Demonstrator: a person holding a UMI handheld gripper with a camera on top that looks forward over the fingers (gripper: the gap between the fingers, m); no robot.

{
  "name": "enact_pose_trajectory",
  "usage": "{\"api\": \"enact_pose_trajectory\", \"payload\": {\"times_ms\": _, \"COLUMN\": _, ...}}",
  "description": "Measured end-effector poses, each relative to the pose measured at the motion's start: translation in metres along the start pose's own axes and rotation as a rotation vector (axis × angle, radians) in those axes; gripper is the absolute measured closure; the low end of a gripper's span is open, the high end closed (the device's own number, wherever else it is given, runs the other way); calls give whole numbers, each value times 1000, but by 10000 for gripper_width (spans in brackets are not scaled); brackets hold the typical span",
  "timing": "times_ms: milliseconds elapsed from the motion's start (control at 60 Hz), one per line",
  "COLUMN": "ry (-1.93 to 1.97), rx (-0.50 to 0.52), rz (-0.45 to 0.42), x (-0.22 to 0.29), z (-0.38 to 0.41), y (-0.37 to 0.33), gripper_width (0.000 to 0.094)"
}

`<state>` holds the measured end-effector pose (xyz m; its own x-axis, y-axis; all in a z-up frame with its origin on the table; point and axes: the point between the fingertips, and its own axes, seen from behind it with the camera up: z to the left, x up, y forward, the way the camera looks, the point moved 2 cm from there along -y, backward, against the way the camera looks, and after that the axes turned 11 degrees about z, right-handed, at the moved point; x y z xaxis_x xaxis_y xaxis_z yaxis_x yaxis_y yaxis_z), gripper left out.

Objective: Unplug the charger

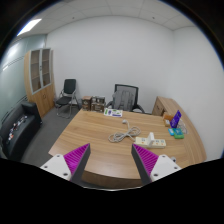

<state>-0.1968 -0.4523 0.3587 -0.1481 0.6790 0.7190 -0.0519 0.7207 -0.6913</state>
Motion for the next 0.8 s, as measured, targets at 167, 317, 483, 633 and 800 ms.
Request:
{"api": "enact_pose_trajectory", "payload": {"times_ms": 167, "ry": -1, "rx": 3, "rz": 40, "x": -16, "z": 0, "y": 14, "gripper_width": 76}}
{"api": "enact_pose_trajectory", "payload": {"times_ms": 317, "ry": 0, "rx": 14, "rz": 111, "x": -51, "z": -11, "y": 45, "gripper_width": 78}}
{"api": "enact_pose_trajectory", "payload": {"times_ms": 483, "ry": 20, "rx": -32, "rz": 221, "x": -115, "z": -59, "y": 100, "gripper_width": 79}}
{"api": "enact_pose_trajectory", "payload": {"times_ms": 633, "ry": 83, "rx": -139, "rz": 238, "x": -144, "z": -136, "y": 159, "gripper_width": 77}}
{"api": "enact_pose_trajectory", "payload": {"times_ms": 800, "ry": 147, "rx": -186, "rz": 117, "x": -111, "z": -210, "y": 233, "gripper_width": 74}}
